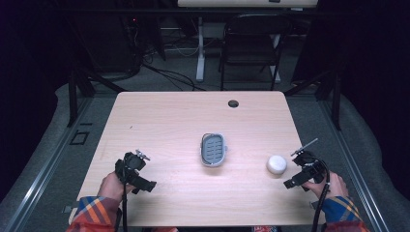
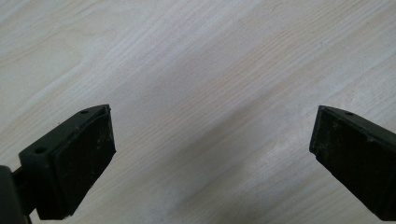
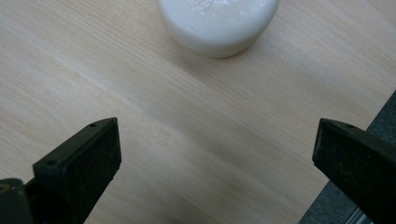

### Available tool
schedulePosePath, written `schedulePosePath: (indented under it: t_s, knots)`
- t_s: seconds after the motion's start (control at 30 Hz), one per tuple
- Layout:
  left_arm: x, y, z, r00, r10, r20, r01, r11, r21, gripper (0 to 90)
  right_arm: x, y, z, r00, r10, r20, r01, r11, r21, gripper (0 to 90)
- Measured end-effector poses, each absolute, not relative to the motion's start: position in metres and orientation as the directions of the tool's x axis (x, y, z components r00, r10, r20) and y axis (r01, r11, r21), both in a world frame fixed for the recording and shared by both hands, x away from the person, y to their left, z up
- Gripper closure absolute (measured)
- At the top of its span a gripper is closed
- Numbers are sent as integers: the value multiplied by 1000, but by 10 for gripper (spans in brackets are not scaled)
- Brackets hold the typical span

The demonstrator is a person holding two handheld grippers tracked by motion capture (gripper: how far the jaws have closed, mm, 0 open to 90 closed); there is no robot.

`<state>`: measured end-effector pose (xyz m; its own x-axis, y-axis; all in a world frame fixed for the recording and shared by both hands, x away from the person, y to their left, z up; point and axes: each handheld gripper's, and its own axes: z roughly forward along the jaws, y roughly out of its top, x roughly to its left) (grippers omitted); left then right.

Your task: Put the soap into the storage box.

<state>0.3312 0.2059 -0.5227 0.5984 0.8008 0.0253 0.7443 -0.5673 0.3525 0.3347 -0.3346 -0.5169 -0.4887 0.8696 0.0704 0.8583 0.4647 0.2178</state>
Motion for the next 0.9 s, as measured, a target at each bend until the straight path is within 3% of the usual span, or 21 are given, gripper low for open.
schedulePosePath:
  t_s: [0.9]
  knots:
    - [330, 206, -523, 601, 799, 24, 744, -571, 346, 0, 344, -325, -513, -530, 848, 12, 832, 518, 197, 12]
